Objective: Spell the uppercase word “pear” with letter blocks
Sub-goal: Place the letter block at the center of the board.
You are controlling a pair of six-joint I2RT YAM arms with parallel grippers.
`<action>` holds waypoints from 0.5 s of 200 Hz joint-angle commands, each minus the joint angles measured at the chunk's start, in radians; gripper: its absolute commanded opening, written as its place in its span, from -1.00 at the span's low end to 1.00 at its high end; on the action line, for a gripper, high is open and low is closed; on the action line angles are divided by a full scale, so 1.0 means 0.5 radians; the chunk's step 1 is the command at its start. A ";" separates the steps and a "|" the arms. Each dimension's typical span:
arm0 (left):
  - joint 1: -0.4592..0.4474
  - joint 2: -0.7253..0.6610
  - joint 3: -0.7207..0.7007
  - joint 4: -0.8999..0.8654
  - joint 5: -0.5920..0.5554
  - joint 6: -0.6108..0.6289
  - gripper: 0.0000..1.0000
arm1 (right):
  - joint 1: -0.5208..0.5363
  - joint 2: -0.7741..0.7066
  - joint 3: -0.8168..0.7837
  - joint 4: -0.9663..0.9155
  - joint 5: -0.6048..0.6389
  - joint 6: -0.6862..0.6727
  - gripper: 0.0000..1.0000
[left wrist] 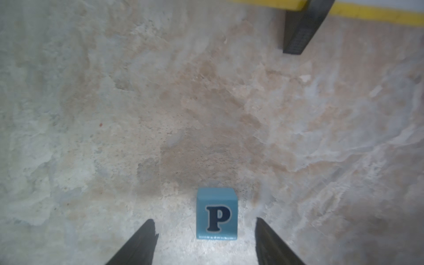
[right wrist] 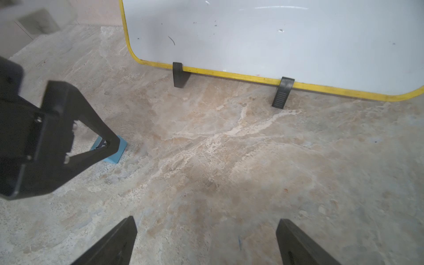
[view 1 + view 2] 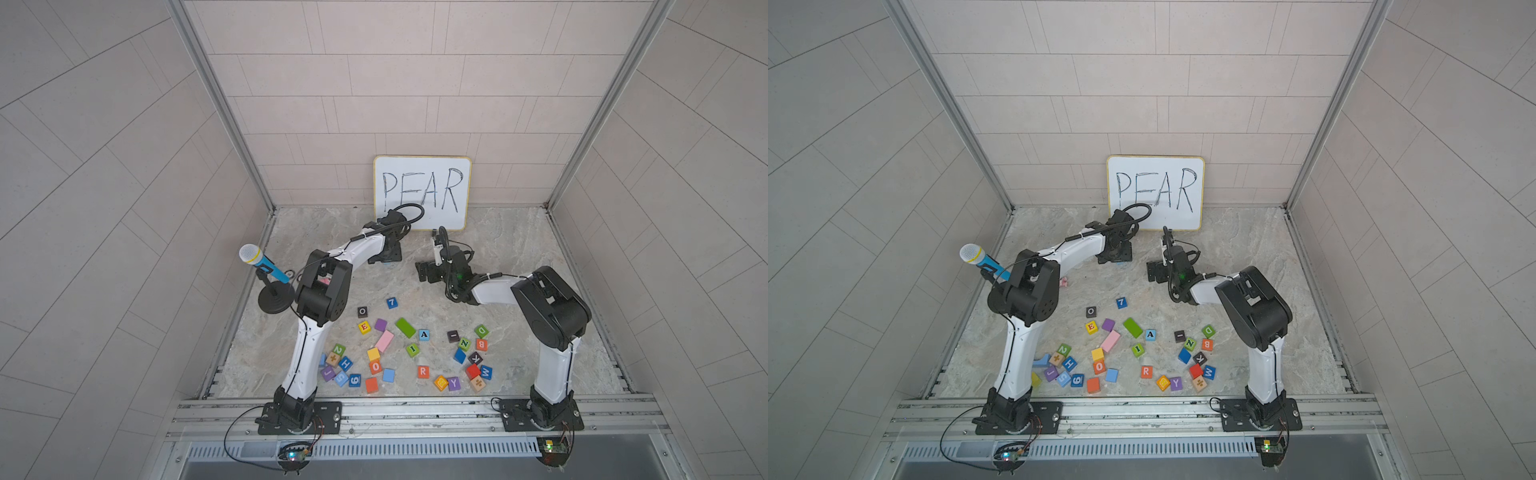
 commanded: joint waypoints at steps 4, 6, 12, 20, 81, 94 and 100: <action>-0.004 -0.194 -0.060 -0.040 -0.029 -0.015 0.68 | 0.018 -0.152 0.008 -0.068 -0.018 0.011 1.00; -0.005 -0.203 -0.065 -0.041 -0.029 -0.016 0.69 | 0.021 -0.159 0.007 -0.072 -0.018 0.011 1.00; -0.004 -0.230 -0.077 -0.043 -0.031 -0.018 0.73 | 0.027 -0.181 0.001 -0.086 -0.019 0.000 1.00; -0.004 -0.274 -0.098 -0.044 -0.033 -0.017 0.77 | 0.039 -0.210 -0.010 -0.107 -0.016 -0.007 1.00; -0.003 -0.640 -0.299 -0.113 0.032 -0.044 0.87 | 0.216 -0.549 -0.165 -0.362 0.000 -0.148 1.00; 0.008 -0.727 -0.357 -0.158 0.070 -0.044 0.87 | 0.292 -0.629 -0.202 -0.441 0.012 -0.199 1.00; 0.016 -0.771 -0.385 -0.183 0.079 -0.043 0.87 | 0.334 -0.664 -0.221 -0.478 0.014 -0.222 1.00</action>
